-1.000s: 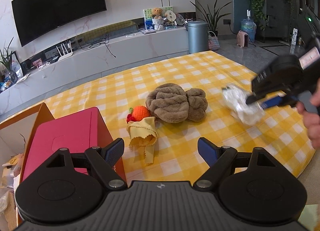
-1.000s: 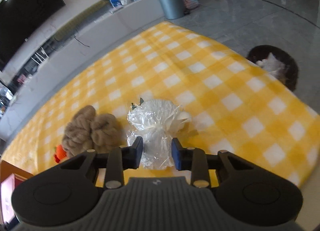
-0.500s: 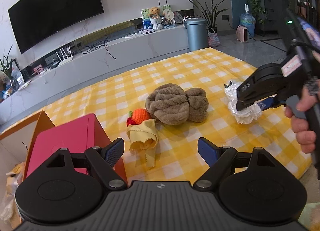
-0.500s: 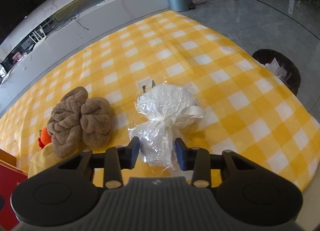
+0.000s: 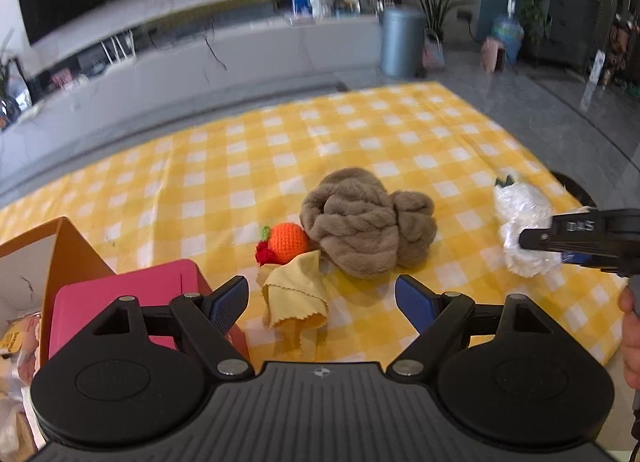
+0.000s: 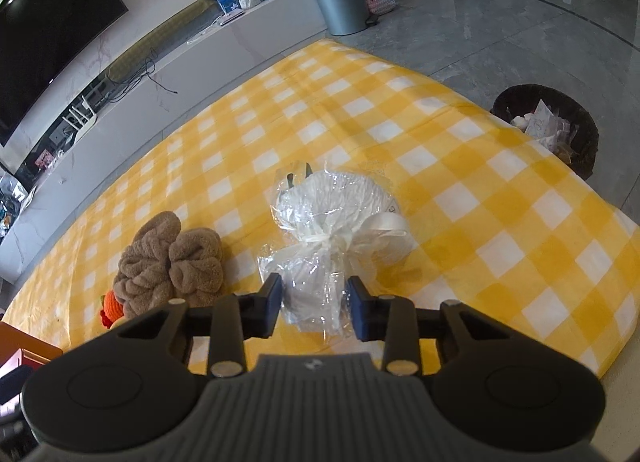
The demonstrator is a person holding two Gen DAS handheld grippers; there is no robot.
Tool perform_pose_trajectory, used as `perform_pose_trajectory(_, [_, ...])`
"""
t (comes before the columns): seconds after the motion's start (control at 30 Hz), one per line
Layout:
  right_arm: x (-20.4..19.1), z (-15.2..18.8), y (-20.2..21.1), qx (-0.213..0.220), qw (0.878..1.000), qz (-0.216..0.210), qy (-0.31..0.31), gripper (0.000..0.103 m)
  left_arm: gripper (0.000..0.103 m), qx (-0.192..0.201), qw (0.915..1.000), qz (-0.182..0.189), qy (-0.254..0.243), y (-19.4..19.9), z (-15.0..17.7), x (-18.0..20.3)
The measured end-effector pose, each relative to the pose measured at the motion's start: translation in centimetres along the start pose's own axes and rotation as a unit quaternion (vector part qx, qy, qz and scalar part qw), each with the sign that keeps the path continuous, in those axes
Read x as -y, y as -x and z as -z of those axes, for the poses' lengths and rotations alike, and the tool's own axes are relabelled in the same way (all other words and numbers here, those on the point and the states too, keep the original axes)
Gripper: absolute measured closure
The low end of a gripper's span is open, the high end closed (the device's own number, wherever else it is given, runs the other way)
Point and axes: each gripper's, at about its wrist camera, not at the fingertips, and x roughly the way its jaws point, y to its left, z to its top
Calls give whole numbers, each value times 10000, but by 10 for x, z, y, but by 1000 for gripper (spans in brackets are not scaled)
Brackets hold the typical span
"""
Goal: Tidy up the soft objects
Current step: 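Grasp the yellow cloth with the left gripper while the right holds the plastic bag, then carry the plastic bag and yellow cloth over the orange box with both grippers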
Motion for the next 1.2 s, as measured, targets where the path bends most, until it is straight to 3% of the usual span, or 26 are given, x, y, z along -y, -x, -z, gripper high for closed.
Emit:
perform_pose_trajectory(0.07, [1,0,1,3,10000,-27,-35,68,5,-36,9999,53,-91,-6,-7,-4])
perform_pose_trajectory(0.17, [3,0,1,-31,9999,-83,-77,68,5,-142,9996,-204,-97,-17,-13,-6])
perform_pose_trajectory(0.33, [3,0,-1,-48,9999,-118,-63,68,6,-666,9969,-229,-338,-52,-17,2])
perform_pose_trajectory(0.57, [7,-1,-1,-30,9999,-115,-102,68,6,-937,9887,-816,-835,-82,-21,16])
perform_pose_trajectory(0.73, [5,0,-1,-65,9994,-314,-124,68,16,-1337,9849,-599,-927,-99,-21,16])
perform_pose_trajectory(0.8, [2,0,0,-56,9994,-337,-81,68,26,-1639,9794,-606,-1010,-108,-19,17])
perform_pose_trajectory(0.87, [0,-1,0,-35,9995,-304,-45,68,63,-2046,9710,-662,-1041,-119,-17,17])
perform_pose_trajectory(0.93, [0,-1,-1,-38,9994,-326,-50,68,77,-2218,9699,-559,-841,-123,-18,15])
perform_pose_trajectory(0.97, [0,-1,-1,-44,9994,-332,-50,68,94,-2302,9684,-483,-825,-124,-18,14])
perform_pose_trajectory(1.07, [2,-1,-3,-76,9996,-271,-65,68,98,-2404,9665,-501,-750,-121,-17,14])
perform_pose_trajectory(1.2, [4,0,-4,-112,9996,-224,-105,68,99,-2085,9753,-419,-602,-94,-14,14])
